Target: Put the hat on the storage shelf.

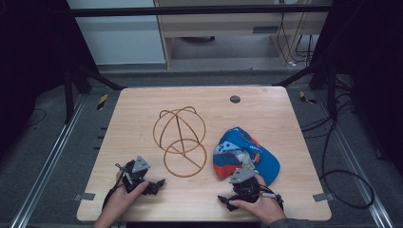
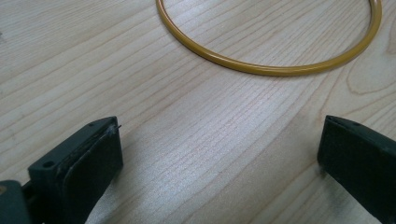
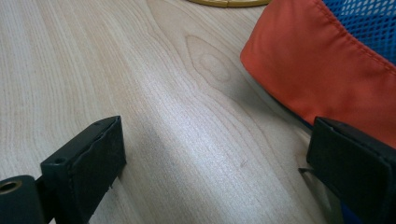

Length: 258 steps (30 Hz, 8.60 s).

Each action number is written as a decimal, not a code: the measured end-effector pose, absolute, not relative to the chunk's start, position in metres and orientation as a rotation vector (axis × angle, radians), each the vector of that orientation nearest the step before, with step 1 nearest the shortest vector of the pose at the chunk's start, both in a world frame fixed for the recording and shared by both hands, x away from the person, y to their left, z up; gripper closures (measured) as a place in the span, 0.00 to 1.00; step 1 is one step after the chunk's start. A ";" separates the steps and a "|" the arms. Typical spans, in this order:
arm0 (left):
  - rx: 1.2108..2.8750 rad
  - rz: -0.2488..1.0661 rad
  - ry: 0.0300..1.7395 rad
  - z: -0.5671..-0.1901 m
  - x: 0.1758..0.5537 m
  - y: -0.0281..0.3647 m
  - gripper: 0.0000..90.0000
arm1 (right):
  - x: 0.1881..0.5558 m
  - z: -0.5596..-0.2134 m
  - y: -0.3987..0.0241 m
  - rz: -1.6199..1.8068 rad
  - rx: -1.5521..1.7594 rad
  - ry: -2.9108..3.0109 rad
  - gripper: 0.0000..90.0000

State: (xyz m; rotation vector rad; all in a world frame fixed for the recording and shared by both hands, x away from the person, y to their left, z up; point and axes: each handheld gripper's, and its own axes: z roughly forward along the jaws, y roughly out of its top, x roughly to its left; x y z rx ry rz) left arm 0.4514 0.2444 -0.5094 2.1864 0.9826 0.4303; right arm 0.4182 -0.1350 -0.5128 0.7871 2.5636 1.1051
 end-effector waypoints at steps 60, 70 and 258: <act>2.181 0.435 0.994 -0.509 0.451 0.243 0.00 | 0.495 -0.406 -0.200 0.684 0.982 2.595 0.38; 2.178 0.434 0.993 -0.510 0.451 0.243 0.00 | 0.513 -0.407 -0.183 0.655 0.976 2.651 0.46; 2.177 0.437 0.998 -0.509 0.450 0.242 0.00 | 0.525 -0.217 0.019 0.998 0.413 2.613 1.00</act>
